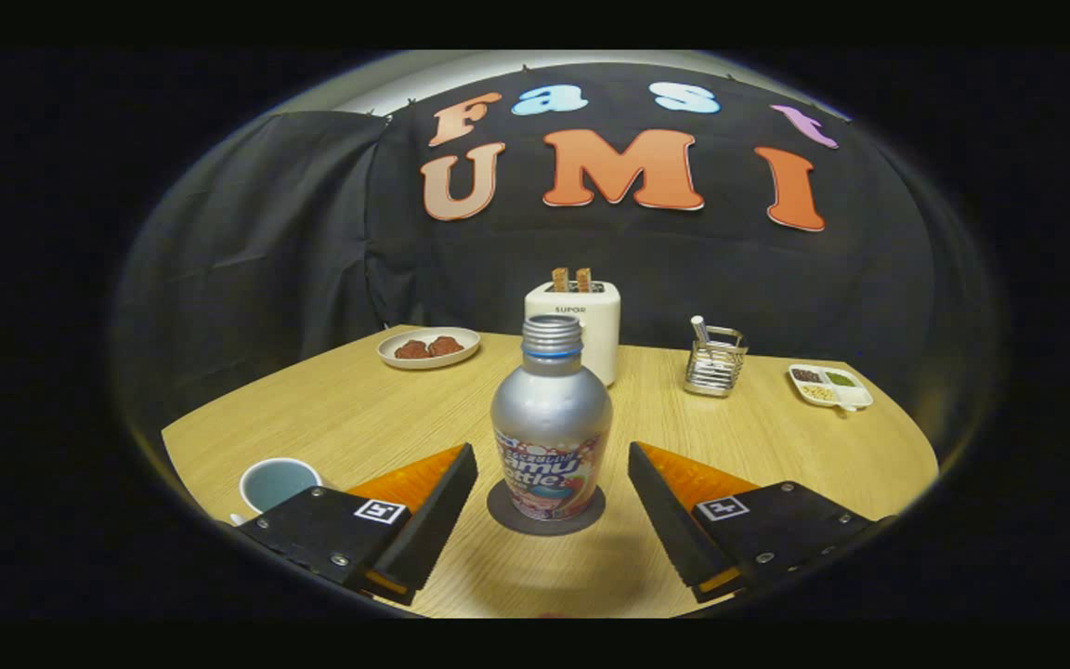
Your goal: Take the bottle from table, then pour the juice into the cup, finally place the bottle on the coaster
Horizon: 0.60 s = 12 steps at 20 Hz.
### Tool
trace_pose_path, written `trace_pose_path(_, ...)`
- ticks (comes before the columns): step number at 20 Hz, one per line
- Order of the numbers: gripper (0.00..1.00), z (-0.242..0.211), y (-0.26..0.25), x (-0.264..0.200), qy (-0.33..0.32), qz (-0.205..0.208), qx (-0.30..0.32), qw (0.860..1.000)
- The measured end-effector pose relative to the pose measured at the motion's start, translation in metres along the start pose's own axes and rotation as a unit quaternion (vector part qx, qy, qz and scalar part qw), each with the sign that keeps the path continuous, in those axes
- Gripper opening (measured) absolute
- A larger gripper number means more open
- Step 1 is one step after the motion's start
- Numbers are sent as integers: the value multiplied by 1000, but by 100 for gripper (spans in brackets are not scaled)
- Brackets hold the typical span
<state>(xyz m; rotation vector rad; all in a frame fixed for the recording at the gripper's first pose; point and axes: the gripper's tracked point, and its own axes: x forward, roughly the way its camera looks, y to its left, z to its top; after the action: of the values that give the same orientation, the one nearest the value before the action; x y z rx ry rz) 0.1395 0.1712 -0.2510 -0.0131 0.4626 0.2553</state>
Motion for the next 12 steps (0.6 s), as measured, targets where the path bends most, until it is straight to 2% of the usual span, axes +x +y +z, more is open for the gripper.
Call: trace_pose_path(12,97,79,-25,-145,-130,-18,-13,991)
